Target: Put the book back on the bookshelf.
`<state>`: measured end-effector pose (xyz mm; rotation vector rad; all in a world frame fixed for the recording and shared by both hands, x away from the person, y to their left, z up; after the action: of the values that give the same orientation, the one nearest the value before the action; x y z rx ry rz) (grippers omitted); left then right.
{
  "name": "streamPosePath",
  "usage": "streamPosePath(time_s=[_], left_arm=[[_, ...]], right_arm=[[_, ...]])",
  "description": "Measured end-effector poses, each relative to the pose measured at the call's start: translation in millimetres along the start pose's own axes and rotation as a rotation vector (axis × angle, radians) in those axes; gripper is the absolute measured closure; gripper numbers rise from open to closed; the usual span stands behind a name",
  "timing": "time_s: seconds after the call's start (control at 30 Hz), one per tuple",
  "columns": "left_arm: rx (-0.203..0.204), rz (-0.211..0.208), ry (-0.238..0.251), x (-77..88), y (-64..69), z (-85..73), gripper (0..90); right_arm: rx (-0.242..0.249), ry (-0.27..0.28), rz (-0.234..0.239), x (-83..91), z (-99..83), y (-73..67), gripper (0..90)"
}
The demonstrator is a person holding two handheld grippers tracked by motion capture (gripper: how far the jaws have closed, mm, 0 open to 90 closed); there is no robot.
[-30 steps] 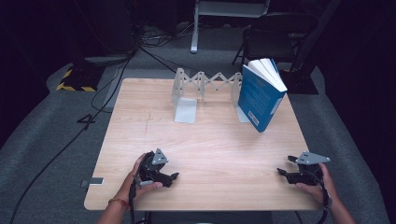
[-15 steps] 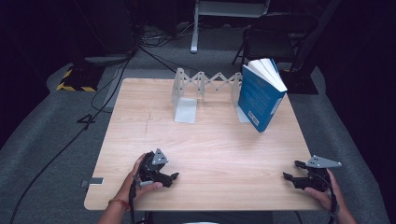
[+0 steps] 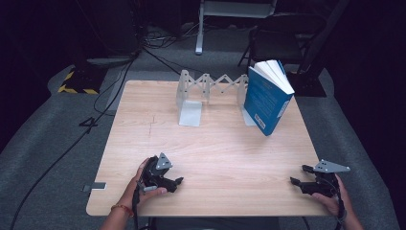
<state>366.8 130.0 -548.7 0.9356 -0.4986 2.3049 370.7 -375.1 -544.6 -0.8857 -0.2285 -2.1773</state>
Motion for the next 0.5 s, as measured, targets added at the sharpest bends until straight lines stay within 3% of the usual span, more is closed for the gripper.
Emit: streamPosePath(time_s=[0.5], left_arm=[[0.002, -0.003, -0.001, 0.0, 0.0, -0.1, 10.7]], right_arm=[[0.000, 0.000, 0.000, 0.0, 0.0, 0.1, 21.1]])
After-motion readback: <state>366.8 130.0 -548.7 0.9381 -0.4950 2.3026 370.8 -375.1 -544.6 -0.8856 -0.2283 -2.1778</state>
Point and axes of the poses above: each handheld gripper's, and its own axes: x roughly backward along the jaws, z roughly out of its top, y roughly to its right, the point moved 6 cm from there along -x, roughly forward along the jaws, and after that the axes turned 10 degrees about z, right-handed, at the moved point
